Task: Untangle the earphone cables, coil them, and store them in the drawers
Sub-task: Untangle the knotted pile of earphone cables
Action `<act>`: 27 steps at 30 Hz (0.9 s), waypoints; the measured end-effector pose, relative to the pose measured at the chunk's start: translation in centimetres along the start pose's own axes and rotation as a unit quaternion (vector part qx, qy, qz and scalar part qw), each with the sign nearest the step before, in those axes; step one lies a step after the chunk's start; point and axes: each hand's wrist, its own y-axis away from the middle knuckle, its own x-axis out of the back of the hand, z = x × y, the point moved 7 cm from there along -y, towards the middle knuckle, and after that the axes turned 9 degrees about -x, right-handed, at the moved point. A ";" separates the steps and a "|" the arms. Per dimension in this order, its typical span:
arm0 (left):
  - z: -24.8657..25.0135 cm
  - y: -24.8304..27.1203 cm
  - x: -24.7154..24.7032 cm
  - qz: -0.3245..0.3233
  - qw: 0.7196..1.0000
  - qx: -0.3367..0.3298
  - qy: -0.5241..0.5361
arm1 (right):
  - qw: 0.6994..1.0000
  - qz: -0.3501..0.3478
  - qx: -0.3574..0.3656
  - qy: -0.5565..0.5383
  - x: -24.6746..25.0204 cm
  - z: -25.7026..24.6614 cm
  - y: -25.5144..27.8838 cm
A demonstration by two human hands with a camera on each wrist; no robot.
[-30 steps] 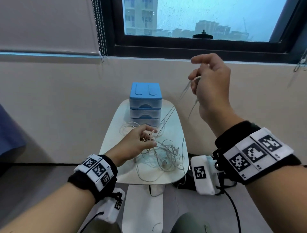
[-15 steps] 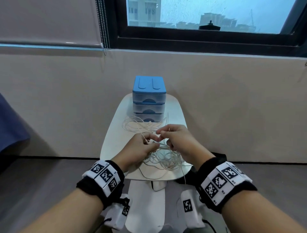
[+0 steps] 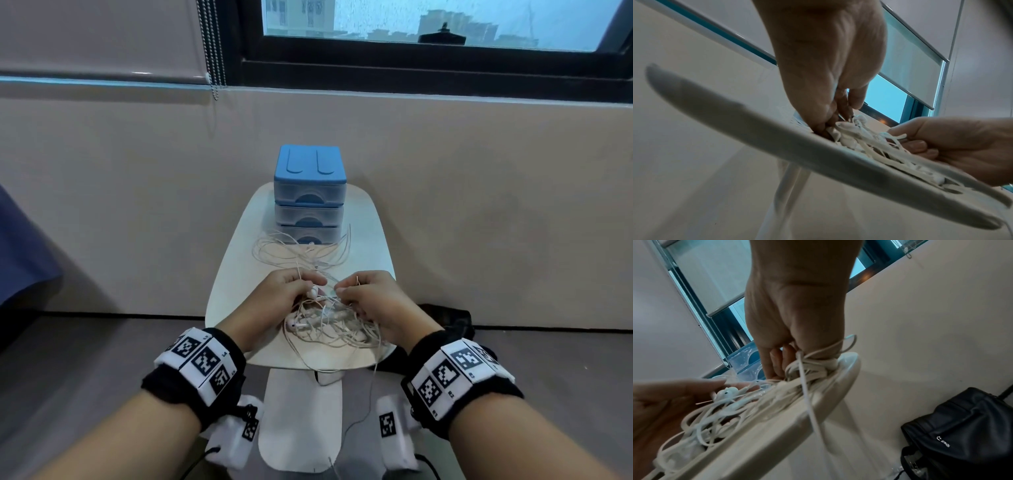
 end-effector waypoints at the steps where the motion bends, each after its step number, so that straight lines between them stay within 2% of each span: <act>1: -0.2 -0.2 0.1 0.002 1.000 0.002 -0.005 | 1.000 -0.006 -0.004 -0.008 0.0 0.0 0.1; 4: -0.3 -0.2 0.1 -0.015 1.000 0.005 -0.027 | 0.999 -0.015 -0.008 -0.031 0.1 0.1 0.2; 6: 0.5 -0.3 -0.1 -0.036 0.995 -0.011 -0.093 | 0.999 -0.012 -0.003 -0.034 0.1 0.1 0.2; 7: 1.3 -0.3 -0.2 -0.053 0.985 -0.028 -0.164 | 0.999 -0.009 -0.001 -0.034 0.1 0.2 0.2; 10: 4.3 -0.1 -0.2 -0.075 0.930 -0.084 -0.350 | 0.999 -0.003 0.001 -0.038 0.1 0.4 -0.1; 16: 7.8 0.3 1.5 -0.048 0.902 -0.110 -0.415 | 0.999 -0.001 0.005 -0.042 0.2 0.5 -0.3; 19: 7.8 0.3 2.1 -0.030 0.910 -0.111 -0.399 | 0.999 -0.002 0.004 -0.044 0.2 0.6 -0.5; 23: 6.9 0.5 2.0 -0.067 0.944 -0.082 -0.311 | 0.999 0.001 0.007 -0.049 0.3 0.6 -0.5; 27: 6.5 0.5 2.0 -0.083 0.956 -0.050 -0.275 | 0.999 0.006 0.008 -0.044 0.3 0.7 -0.6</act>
